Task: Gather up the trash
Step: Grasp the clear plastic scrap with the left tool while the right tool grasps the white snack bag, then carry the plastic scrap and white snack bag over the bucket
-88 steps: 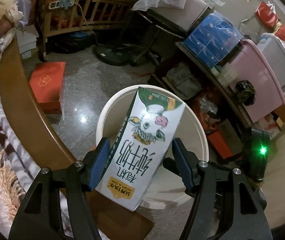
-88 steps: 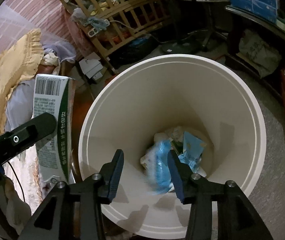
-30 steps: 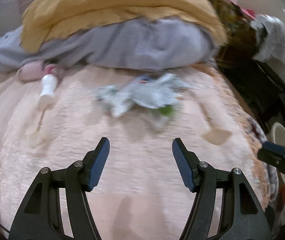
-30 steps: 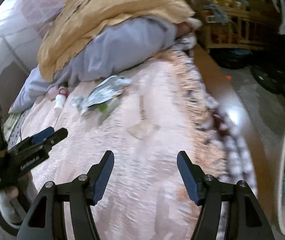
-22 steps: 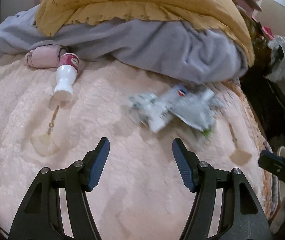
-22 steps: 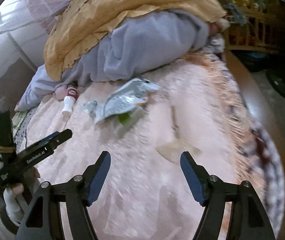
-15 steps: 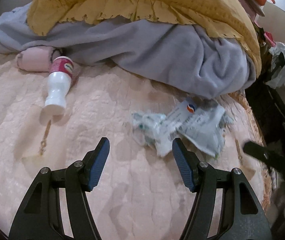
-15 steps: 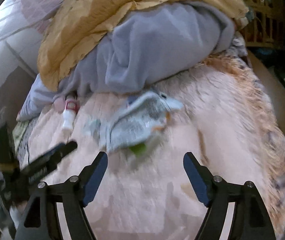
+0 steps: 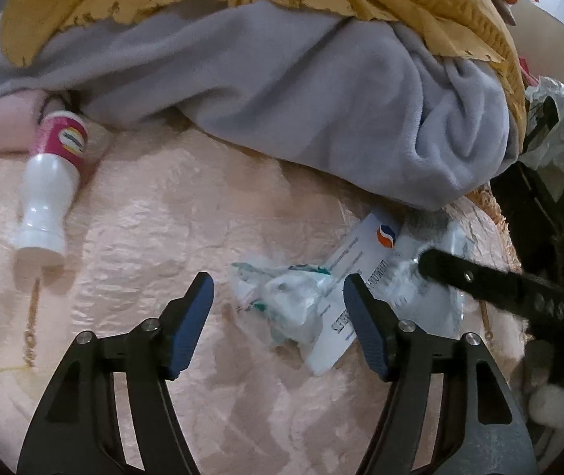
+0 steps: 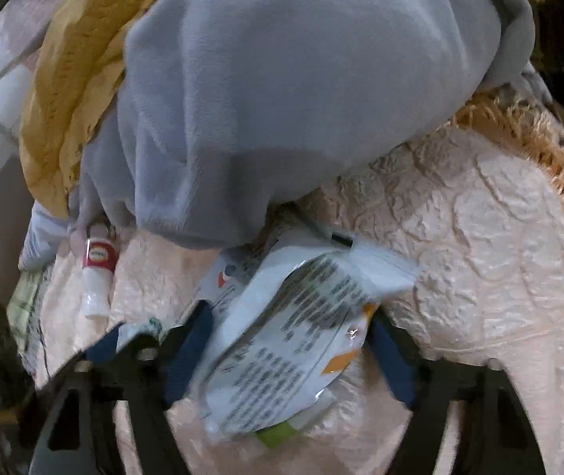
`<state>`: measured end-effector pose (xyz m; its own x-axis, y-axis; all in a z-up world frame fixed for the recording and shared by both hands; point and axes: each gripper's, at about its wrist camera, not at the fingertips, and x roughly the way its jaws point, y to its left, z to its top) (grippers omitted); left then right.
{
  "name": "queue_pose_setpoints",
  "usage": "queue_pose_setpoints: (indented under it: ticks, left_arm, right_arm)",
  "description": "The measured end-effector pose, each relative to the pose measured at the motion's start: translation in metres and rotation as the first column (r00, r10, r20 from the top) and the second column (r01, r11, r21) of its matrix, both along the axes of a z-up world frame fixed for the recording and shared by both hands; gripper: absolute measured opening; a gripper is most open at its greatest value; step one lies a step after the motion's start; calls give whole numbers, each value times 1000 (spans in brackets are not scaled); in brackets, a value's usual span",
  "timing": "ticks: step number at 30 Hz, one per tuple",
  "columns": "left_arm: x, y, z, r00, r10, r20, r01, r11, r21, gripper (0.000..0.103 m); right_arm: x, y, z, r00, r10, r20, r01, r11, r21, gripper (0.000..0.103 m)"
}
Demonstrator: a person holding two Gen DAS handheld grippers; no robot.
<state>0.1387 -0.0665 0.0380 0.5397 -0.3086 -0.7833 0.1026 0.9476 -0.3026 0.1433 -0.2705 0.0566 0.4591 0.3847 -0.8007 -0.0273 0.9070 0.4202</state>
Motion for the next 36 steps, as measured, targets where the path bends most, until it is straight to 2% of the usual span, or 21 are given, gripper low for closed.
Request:
queue_pose_setpoints:
  ticks: [1,2,5,12,21,36]
  left_arm:
    - [1,0,-1,1000,-4,-9,4,1000,-12,38]
    - [2,0,-2,1000,-4,-21,4,1000,-13,28]
    - [-5,2,0,999,-3,-32,3,1000,-27,21]
    - [-60,7,27,999,-25,-22,25,1000,4,19]
    - [-132,-17,49,998,-67,23,64,994,91,19]
    - [-185,-81,65,987,-152,58,145,983,112,19]
  right_arm:
    - [-2,-1,1,1000,11,1,-11,1000,-2,66]
    - [-5,-4,2,1000,20,4,-19,1000,-3,65]
    - [-22,-12,13,998,51,25,-51,999,8,63]
    - [-75,-23,34,992,119,31,-120,993,19,63]
    - [-141,-20,35,986,166,22,-166,986,-13,63]
    - [-213,-55,58,985,158,63,-155,987,-42,64]
